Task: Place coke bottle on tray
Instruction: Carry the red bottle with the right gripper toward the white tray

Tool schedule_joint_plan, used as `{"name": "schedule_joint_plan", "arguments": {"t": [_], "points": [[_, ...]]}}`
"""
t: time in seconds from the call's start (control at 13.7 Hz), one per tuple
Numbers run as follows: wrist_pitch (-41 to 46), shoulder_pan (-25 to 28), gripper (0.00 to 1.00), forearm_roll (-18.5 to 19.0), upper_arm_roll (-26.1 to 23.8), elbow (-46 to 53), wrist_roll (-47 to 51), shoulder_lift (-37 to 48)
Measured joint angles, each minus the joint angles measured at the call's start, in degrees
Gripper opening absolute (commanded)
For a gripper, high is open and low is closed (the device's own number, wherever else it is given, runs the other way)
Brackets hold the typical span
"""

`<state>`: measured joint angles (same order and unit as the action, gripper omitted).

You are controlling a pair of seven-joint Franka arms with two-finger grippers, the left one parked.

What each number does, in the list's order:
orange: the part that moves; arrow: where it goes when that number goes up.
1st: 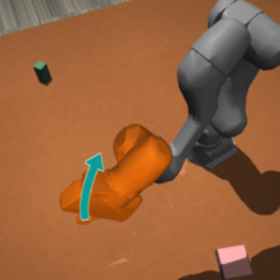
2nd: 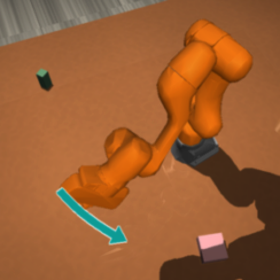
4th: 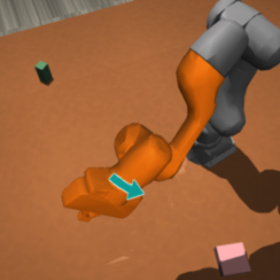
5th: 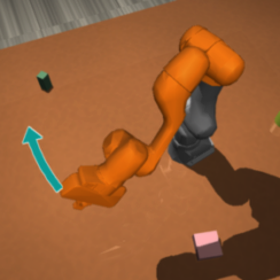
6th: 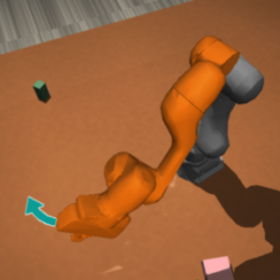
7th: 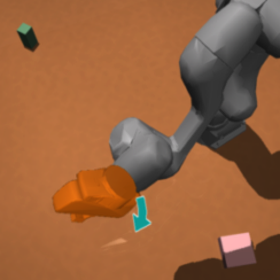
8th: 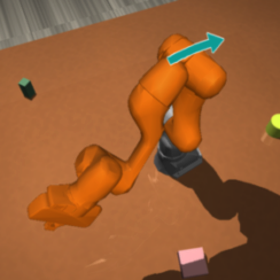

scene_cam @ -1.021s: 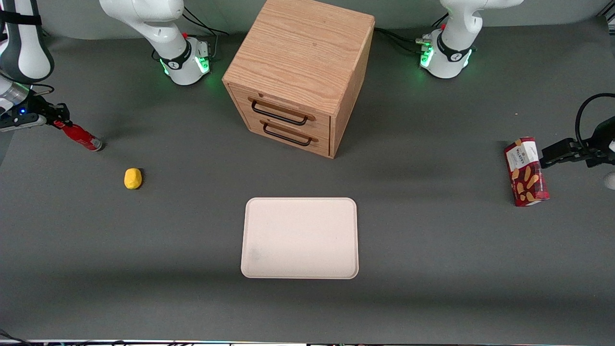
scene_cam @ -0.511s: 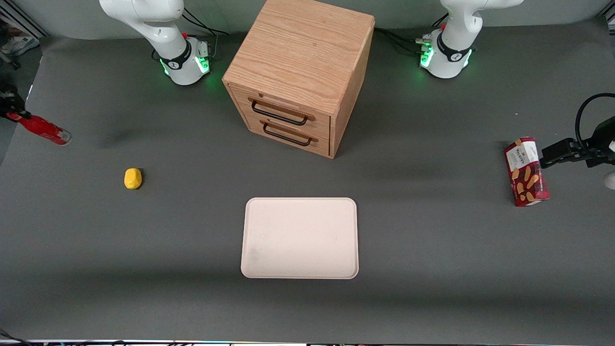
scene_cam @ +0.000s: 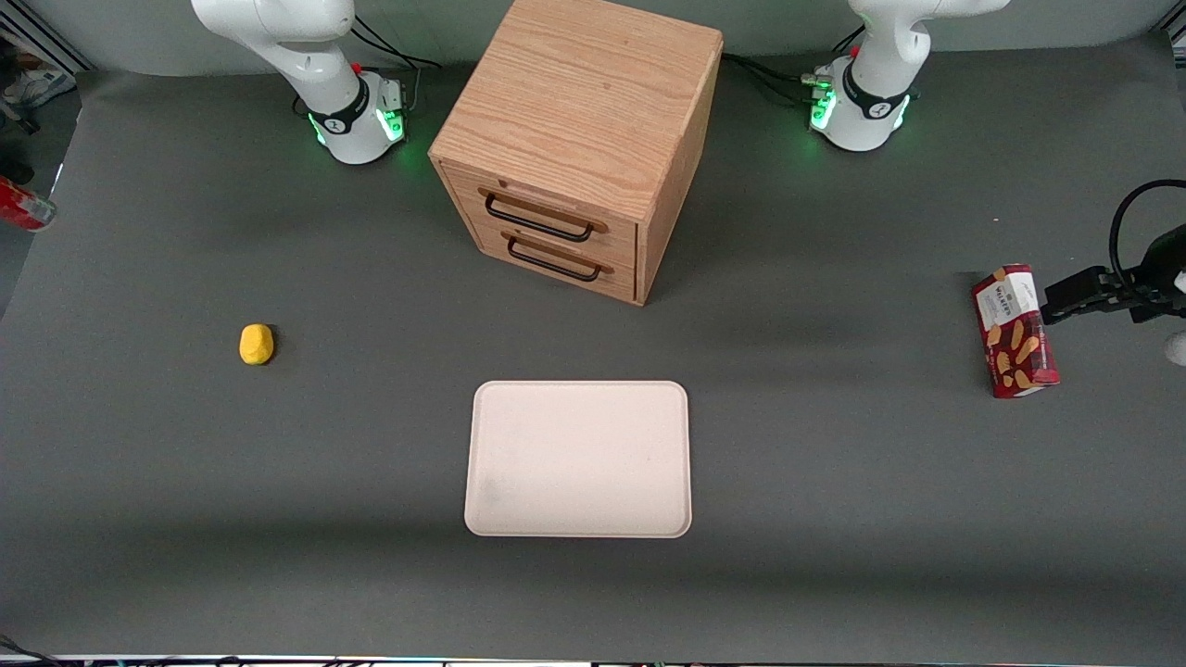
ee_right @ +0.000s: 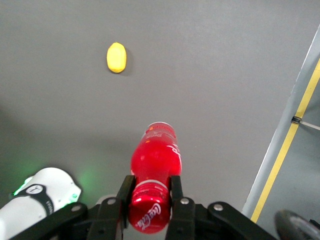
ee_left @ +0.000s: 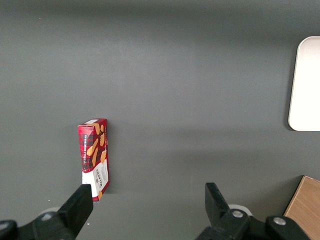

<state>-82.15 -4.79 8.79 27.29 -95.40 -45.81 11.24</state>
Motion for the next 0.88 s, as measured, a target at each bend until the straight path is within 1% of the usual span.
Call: {"name": "schedule_joint_plan", "arguments": {"t": [0.22, 0.36, 0.44, 0.66, 0.88], "points": [[3.6, 0.0, 0.0, -1.0, 0.0, 4.4, 0.0, -0.1], [3.7, 0.8, 0.0, -3.1, 0.0, 5.0, 0.0, -0.7], [3.7, 2.2, 0.0, -4.0, -0.1, 5.6, 0.0, -1.7], [5.0, 8.8, 0.0, -6.9, -0.3, 10.9, 1.8, -6.9], [8.0, 17.4, 0.0, -10.4, -0.8, 18.9, 9.9, -13.7]]}}
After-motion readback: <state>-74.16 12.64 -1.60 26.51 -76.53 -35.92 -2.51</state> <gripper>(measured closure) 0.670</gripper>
